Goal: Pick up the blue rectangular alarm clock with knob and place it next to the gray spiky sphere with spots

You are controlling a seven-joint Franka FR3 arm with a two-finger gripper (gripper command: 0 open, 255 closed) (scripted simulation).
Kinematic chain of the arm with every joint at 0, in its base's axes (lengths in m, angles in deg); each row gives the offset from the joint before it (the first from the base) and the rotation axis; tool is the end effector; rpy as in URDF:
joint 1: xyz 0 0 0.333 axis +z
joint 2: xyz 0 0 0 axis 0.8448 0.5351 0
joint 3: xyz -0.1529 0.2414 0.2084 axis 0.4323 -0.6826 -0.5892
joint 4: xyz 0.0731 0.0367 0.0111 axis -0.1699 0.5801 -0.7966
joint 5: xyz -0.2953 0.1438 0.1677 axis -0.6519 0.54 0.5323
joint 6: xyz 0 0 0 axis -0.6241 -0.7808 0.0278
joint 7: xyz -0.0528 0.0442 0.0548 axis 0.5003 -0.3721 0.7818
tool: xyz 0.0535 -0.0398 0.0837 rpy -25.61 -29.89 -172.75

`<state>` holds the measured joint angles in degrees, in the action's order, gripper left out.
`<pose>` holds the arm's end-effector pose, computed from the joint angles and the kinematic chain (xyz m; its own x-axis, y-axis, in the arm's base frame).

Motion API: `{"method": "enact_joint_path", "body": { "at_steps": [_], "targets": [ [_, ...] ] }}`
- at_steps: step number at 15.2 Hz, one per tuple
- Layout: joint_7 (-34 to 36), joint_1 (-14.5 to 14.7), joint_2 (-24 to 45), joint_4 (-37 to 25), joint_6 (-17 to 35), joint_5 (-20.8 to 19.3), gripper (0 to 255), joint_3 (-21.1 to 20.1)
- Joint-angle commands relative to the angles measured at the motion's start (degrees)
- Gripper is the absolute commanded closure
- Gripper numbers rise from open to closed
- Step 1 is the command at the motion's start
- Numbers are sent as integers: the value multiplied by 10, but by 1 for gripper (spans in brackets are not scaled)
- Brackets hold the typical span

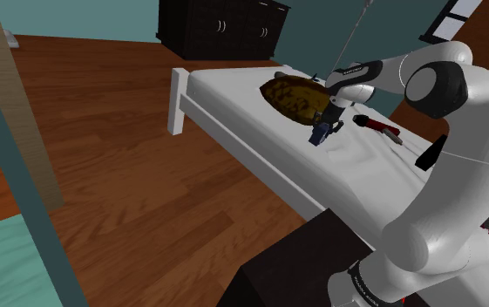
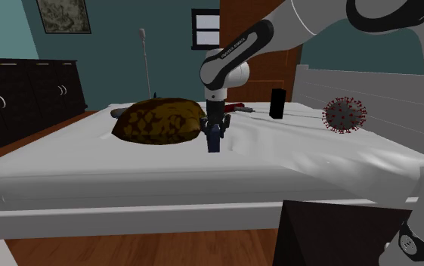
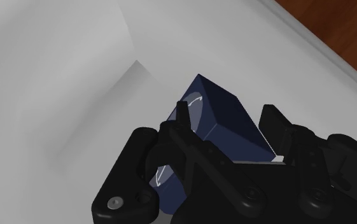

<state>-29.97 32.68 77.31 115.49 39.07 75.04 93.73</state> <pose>0.5220 -0.3836 0.3929 0.6373 -0.7706 -0.0025 -0.7706 -0.6373 -0.0062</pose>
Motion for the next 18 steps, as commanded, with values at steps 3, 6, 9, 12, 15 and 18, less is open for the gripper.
{"method": "enact_joint_path", "body": {
  "at_steps": [3,6,9,12,15,18],
  "targets": [
    [0,0,0,0,0,0,255,0],
    [1,0,-3,-3,-6,-1,255,1],
    [3,1,-13,-13,-25,-4,255,2],
    [5,2,-22,-24,-45,-7,255,3],
    [7,2,-30,-36,-65,-10,255,4],
    [8,2,-37,-50,-85,-12,255,5]
  ]
}}
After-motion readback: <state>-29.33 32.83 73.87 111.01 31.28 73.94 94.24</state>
